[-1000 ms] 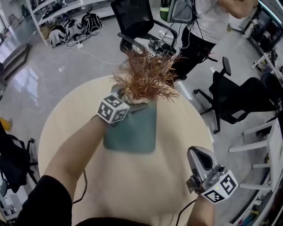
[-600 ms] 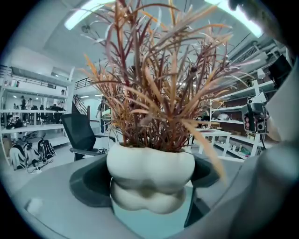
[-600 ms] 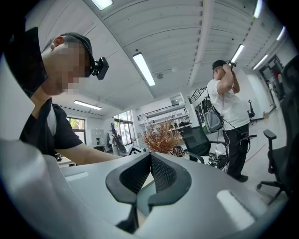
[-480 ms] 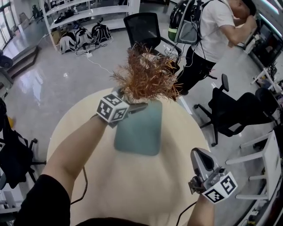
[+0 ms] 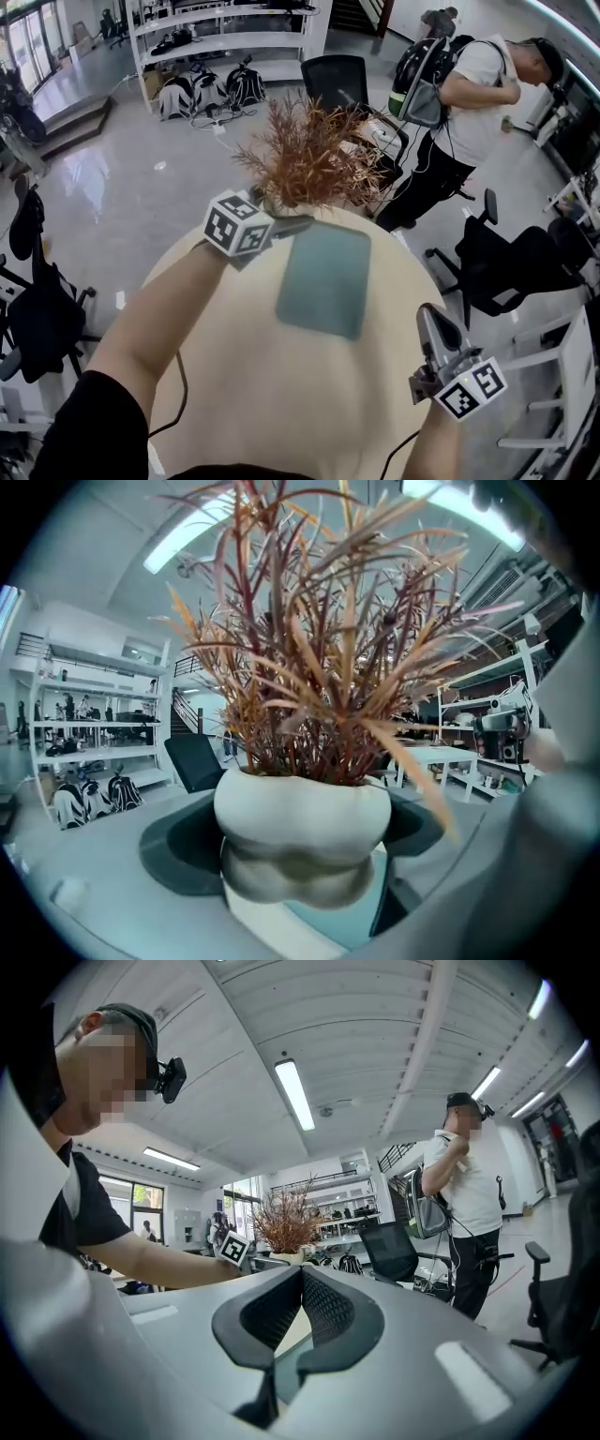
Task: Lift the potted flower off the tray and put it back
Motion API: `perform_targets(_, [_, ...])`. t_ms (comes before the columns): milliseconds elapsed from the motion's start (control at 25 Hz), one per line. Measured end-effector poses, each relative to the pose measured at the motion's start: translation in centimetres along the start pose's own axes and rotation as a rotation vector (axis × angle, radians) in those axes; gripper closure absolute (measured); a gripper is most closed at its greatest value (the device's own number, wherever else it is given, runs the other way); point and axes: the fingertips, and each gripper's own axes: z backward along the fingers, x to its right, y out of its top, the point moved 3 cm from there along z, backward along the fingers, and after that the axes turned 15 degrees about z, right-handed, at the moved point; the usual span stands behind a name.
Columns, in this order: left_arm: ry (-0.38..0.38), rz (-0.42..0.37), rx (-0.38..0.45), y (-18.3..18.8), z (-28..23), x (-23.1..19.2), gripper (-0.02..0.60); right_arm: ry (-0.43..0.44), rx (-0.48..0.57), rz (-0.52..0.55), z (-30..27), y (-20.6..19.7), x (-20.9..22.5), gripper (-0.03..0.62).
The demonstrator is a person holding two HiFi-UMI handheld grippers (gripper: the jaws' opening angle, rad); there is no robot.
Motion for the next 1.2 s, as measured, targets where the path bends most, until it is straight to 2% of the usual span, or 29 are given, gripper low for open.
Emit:
perform_targets(520, [0.129,0.033,0.025,-1.0,11.5,-7.1,0.089,0.129,0.006,0.019,-7.6,1.6,-6.4,0.579])
perform_targets(880, [0.199,0.080,0.018,-5.1,17.4,-12.0,0.089,0.224,-0.012,0.022,-12.6,1.0,-11.3,0.579])
perform_targets(1200, [0.242,0.117,-0.017,-10.5,20.6,-15.6,0.089,0.303,-0.037,0.035,-16.2,-0.4,-15.0,0.579])
